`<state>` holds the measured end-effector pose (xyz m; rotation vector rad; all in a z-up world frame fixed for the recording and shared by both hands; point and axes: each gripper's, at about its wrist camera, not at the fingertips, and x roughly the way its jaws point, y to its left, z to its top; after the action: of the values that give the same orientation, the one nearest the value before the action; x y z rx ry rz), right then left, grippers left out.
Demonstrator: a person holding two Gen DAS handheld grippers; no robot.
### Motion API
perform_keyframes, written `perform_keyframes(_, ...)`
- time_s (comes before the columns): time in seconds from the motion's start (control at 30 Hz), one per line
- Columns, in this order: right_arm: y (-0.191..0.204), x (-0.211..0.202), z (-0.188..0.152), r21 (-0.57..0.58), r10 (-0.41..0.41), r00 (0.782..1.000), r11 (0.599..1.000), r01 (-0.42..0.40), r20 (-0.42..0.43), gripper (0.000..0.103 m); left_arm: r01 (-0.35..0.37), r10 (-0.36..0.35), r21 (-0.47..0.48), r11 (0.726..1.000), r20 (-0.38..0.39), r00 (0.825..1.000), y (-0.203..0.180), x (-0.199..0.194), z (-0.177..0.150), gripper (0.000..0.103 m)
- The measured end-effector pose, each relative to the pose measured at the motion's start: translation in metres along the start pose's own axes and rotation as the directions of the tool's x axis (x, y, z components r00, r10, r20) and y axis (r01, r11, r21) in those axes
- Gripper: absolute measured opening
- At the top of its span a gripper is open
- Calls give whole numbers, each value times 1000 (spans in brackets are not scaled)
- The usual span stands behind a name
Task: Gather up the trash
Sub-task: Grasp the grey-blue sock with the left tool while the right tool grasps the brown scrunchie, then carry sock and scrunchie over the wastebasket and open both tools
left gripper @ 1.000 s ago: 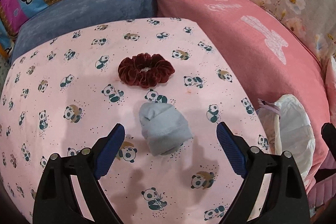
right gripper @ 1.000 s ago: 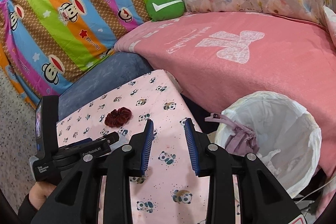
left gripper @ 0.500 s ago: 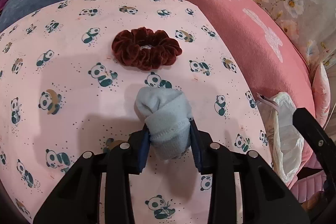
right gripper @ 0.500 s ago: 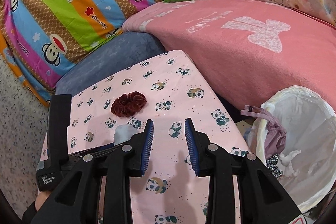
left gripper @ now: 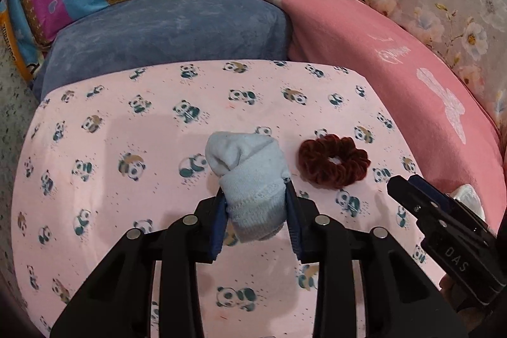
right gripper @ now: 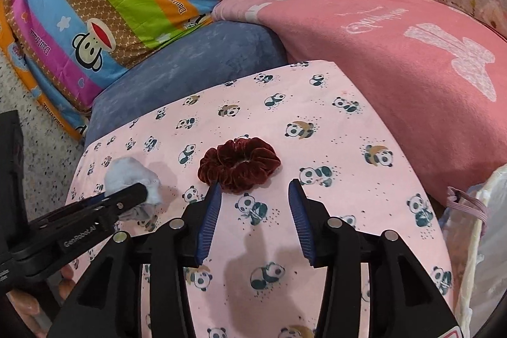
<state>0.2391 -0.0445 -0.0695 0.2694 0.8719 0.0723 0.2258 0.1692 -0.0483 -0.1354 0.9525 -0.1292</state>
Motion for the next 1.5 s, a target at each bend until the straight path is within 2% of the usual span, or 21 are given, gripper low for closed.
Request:
perform_keyframes(0.13,5,27,10,23,-8,1000,1000,8,-15,45,-24,24,18,1000,17,1000,7,4,12,32)
perform_keyframes(0.43,-2,78,18,46,-33,995,998,38,-94,45,-20,20,43,999,13,1000,7,15,17,32)
perform_keyframes(0.53,0,80,16,7,-49,995,999,50,-81,38,-15,15,46,999,0,1000,3,20,14,32)
perform_keyframes(0.57,-3,83,15,4,-47,995,999,47,-83,29,-14,14,49,999,-3,1000,2,21,12,32)
perform_keyframes(0.67,-6,82,12,2,-34,995,999,34,-91,20,-8,9,60,998,-8,1000,-6,20,9,32)
perform_keyframes(0.9,-7,49,3,11,-17,999,1000,17,-45,17,9,-10,98,995,6,1000,-33,5,3,32)
perform_keyframes(1.07,-22,22,-2,37,-33,999,999,34,-22,17,29,-32,134,991,23,999,-59,-13,-3,32)
perform_keyframes(1.27,-65,-14,-16,97,-104,995,990,104,-1,17,40,-47,185,982,34,998,-90,-30,-16,32)
perform_keyframes(1.5,-141,-56,-39,218,-193,981,959,183,25,17,61,-70,242,968,30,997,-128,-39,-29,32)
